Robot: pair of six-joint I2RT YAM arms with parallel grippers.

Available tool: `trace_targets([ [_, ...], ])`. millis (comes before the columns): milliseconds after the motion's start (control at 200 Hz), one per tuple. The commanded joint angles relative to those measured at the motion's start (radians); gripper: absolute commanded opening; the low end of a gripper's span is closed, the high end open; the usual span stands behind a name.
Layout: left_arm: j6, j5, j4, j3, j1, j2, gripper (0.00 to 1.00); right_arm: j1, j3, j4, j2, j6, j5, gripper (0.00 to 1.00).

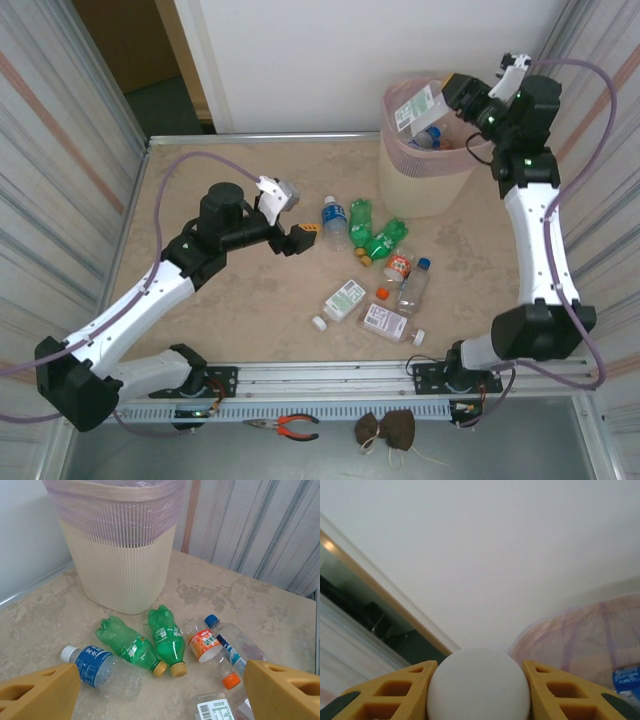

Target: Put the plastic bottles in the bin

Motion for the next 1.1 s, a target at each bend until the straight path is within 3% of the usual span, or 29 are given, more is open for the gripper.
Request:
trace_targets([
  [0, -0.04, -0.004, 0.033, -0.015, 0.013, -0.027, 0.86, -0.03, 0.07, 0.003, 0.081, -0.05, -0.025, 0.27],
  [351, -0.033, -0.013, 0.012, -0.019, 0.016, -0.023, 0.86, -0.046, 0.232, -0.052, 0.3, -0.256, 0.04, 0.27],
  [531, -0.028, -0.002, -0.009, -0.009, 0.017, -0.006, 0.85, -0.073, 0.328, -0.163, 0.412, -0.275, -0.156, 0.28],
  [741, -0.026, 0.009, -0.005, -0.003, 0.02, 0.019, 0.85, -0.073, 0.302, -0.216, 0.458, -0.296, -0.278, 0.32],
  [957, -0.028, 0.021, -0.003, 0.007, 0.02, 0.038, 0.85, -0.068, 0.299, -0.248, 0.505, -0.307, -0.21, 0.37],
  [1092, -0.029, 0.022, -0.01, 0.006, 0.02, 0.038, 0.85, -0.074, 0.302, -0.261, 0.504, -0.306, -0.154, 0.47],
])
